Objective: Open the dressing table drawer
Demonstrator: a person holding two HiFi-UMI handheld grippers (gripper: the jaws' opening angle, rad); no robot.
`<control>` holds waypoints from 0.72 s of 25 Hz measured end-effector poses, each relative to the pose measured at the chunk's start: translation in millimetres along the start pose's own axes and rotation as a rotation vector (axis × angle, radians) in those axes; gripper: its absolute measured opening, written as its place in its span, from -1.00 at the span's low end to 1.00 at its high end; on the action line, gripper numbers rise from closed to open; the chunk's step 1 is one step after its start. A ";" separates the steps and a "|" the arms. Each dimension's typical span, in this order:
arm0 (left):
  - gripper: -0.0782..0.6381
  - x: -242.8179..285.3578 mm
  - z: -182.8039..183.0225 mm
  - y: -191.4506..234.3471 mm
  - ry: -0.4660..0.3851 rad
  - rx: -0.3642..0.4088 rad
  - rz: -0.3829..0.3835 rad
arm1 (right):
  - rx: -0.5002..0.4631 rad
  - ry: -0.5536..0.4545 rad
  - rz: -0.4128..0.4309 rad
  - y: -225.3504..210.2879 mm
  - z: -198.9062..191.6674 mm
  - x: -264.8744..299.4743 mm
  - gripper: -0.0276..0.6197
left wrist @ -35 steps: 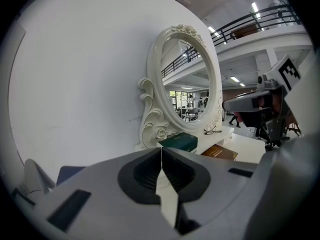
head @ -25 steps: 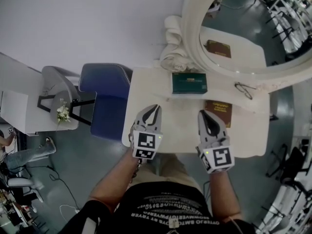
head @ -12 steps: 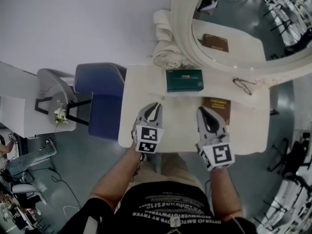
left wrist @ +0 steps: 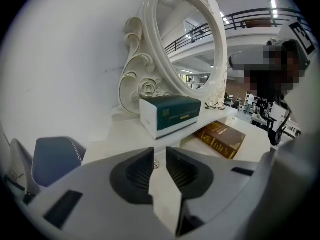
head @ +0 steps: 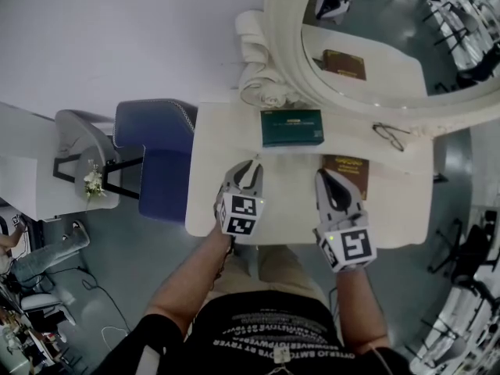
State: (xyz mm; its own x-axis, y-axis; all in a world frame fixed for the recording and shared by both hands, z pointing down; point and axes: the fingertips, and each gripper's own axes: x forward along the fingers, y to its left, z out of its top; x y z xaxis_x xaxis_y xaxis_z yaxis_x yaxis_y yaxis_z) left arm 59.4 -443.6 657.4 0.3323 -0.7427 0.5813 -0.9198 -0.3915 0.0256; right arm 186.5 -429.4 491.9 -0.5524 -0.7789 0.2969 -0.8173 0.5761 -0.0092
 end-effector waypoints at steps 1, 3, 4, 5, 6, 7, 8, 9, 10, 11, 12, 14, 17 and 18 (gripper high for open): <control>-0.61 2.3 -2.4 0.5 0.010 -0.003 0.002 | 0.000 -0.001 0.004 0.5 -0.1 1.1 -0.91; -0.58 7.2 -8.4 1.2 0.033 -0.008 0.004 | -0.006 -0.001 0.013 1.1 -0.9 3.5 -0.91; -0.57 10.8 -11.1 1.1 0.035 -0.014 0.005 | -0.014 -0.001 0.016 0.6 -1.6 4.6 -0.91; -0.56 14.4 -14.0 1.0 0.037 -0.020 0.004 | -0.021 0.002 0.017 -0.4 -3.3 5.4 -0.91; -0.55 17.4 -17.3 1.1 0.044 -0.024 0.005 | -0.022 0.007 0.016 -1.2 -5.6 6.0 -0.91; -0.54 19.9 -20.7 1.4 0.057 -0.025 0.005 | -0.019 0.011 0.015 -1.5 -7.4 6.7 -0.91; -0.52 22.2 -23.8 1.9 0.069 -0.025 0.005 | -0.014 0.014 0.017 -1.0 -8.5 7.5 -0.91; -0.52 24.6 -26.7 2.2 0.080 -0.027 0.005 | -0.007 0.017 0.021 0.1 -9.4 8.2 -0.91; -0.51 27.0 -29.3 2.1 0.089 -0.031 0.003 | -0.003 0.021 0.024 0.8 -11.2 8.7 -0.91; -0.50 29.6 -31.6 1.9 0.096 -0.035 0.002 | -0.006 0.024 0.026 0.5 -13.9 9.0 -0.91; -0.49 32.3 -33.9 1.6 0.102 -0.039 0.002 | -0.011 0.026 0.027 -0.1 -16.3 9.4 -0.91; -0.48 37.1 -39.5 1.2 0.122 -0.051 0.002 | -0.009 0.025 0.033 0.4 -16.0 10.9 -0.91; -0.43 45.5 -43.2 2.3 0.130 -0.062 0.008 | 0.002 0.032 0.043 1.3 -17.0 12.5 -0.91; -0.43 48.3 -43.4 2.3 0.127 -0.064 0.009 | 0.007 0.035 0.043 1.3 -18.2 12.6 -0.91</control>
State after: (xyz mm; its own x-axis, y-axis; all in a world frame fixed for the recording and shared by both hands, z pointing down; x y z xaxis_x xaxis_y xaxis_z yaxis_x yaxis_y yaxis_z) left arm 64.3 -456.8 720.8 0.2986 -0.6695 0.6802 -0.9353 -0.3469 0.0692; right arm 181.4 -434.0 513.1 -0.5810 -0.7443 0.3292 -0.7942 0.6070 -0.0292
